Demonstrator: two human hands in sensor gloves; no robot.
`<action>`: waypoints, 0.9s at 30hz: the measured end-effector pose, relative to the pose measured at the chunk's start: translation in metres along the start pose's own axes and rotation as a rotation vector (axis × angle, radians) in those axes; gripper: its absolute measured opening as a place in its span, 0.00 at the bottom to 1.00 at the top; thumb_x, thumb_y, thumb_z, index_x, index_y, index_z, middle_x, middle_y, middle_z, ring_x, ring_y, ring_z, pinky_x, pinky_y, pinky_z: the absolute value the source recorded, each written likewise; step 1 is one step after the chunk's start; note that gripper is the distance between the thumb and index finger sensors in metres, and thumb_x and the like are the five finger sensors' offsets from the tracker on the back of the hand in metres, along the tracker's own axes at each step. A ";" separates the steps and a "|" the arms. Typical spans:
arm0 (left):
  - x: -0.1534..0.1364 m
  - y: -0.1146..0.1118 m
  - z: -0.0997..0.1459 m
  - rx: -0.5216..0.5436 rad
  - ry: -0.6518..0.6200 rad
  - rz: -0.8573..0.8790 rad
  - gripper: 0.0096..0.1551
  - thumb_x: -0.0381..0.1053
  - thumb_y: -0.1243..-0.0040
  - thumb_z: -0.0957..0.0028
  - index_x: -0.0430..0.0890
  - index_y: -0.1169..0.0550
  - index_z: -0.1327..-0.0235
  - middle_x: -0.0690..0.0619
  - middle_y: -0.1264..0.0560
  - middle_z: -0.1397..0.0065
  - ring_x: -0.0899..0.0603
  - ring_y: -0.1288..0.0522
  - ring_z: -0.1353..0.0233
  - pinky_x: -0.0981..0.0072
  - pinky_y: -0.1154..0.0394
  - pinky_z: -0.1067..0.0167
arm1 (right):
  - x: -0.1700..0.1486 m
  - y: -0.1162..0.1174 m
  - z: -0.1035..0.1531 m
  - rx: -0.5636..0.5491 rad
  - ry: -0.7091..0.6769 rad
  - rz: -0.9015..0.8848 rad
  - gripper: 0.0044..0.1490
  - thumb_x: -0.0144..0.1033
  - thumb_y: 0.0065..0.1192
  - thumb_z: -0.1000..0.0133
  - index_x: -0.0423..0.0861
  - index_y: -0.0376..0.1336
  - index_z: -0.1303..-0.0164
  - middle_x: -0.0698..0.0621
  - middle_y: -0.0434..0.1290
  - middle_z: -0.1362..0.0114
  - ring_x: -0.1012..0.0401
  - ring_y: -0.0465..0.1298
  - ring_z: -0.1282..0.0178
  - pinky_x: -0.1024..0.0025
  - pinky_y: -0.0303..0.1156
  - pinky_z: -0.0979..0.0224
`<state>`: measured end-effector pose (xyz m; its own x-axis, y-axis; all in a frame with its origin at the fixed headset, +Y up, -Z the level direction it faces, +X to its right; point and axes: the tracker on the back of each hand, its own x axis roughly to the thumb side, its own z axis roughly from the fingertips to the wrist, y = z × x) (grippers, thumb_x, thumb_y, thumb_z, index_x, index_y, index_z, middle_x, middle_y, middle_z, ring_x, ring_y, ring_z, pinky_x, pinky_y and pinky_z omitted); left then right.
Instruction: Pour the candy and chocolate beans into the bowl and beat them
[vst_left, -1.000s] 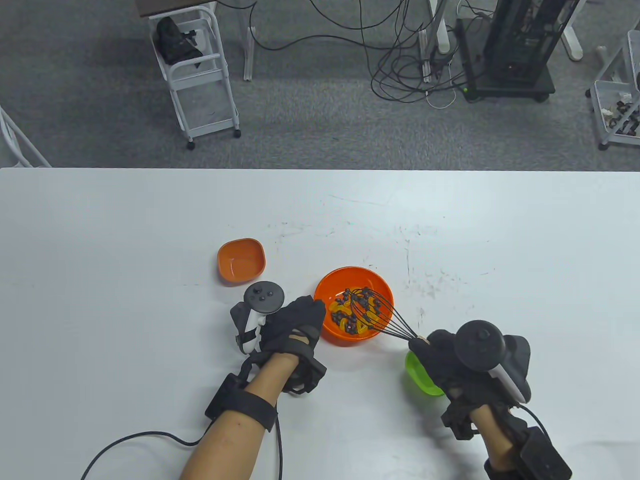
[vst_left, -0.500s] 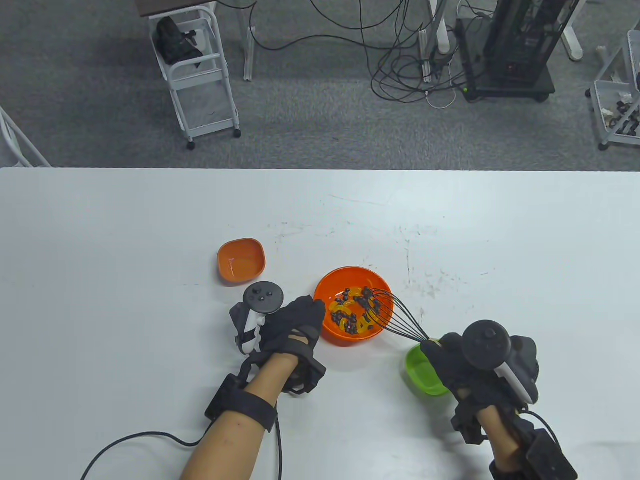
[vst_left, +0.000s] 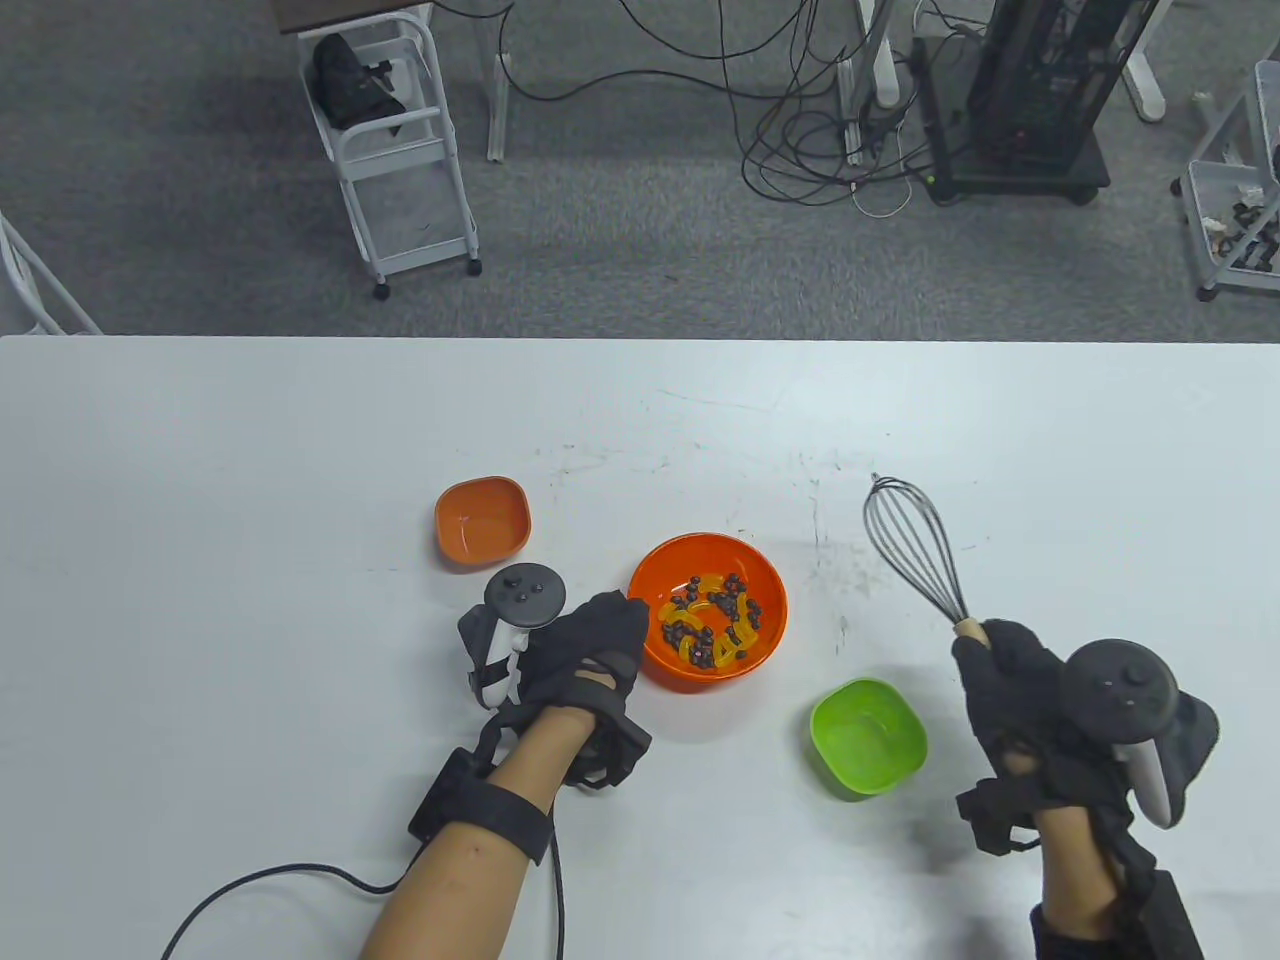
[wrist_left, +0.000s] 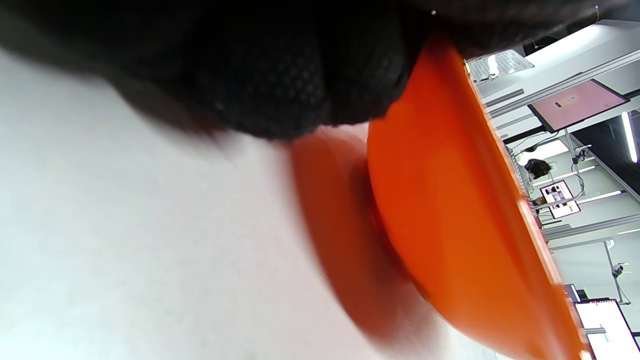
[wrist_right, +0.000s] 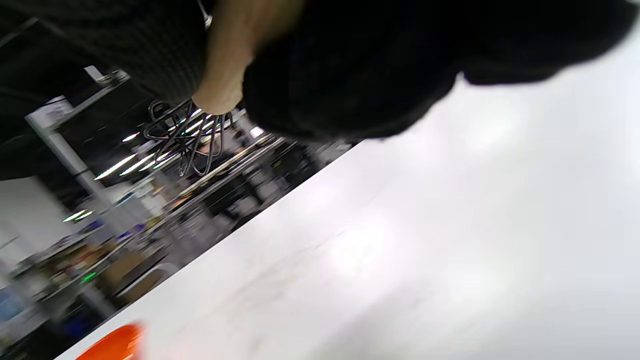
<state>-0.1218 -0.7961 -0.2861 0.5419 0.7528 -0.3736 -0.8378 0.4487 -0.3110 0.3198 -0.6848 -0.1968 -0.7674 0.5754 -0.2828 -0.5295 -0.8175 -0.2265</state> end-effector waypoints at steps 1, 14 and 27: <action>0.000 0.000 0.000 0.000 0.000 0.000 0.26 0.71 0.47 0.47 0.51 0.21 0.55 0.57 0.16 0.59 0.48 0.17 0.65 0.59 0.18 0.71 | -0.005 0.000 -0.003 -0.015 0.027 0.016 0.39 0.55 0.63 0.46 0.38 0.68 0.35 0.49 0.83 0.57 0.54 0.83 0.76 0.59 0.83 0.71; -0.002 0.001 0.001 -0.005 0.001 0.025 0.27 0.72 0.47 0.47 0.51 0.21 0.53 0.56 0.16 0.57 0.47 0.17 0.63 0.59 0.18 0.69 | -0.033 0.043 -0.028 0.214 0.252 0.383 0.39 0.56 0.61 0.45 0.38 0.70 0.37 0.45 0.84 0.53 0.48 0.87 0.68 0.52 0.84 0.64; -0.006 0.002 0.007 0.003 0.002 0.039 0.30 0.73 0.47 0.48 0.51 0.23 0.49 0.54 0.17 0.54 0.47 0.17 0.61 0.60 0.18 0.67 | -0.037 0.053 -0.030 0.346 0.239 0.414 0.39 0.61 0.62 0.46 0.40 0.71 0.39 0.46 0.83 0.51 0.46 0.87 0.63 0.49 0.83 0.59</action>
<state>-0.1274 -0.7965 -0.2784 0.5089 0.7690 -0.3869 -0.8586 0.4207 -0.2931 0.3309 -0.7486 -0.2265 -0.8539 0.1636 -0.4940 -0.3213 -0.9124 0.2534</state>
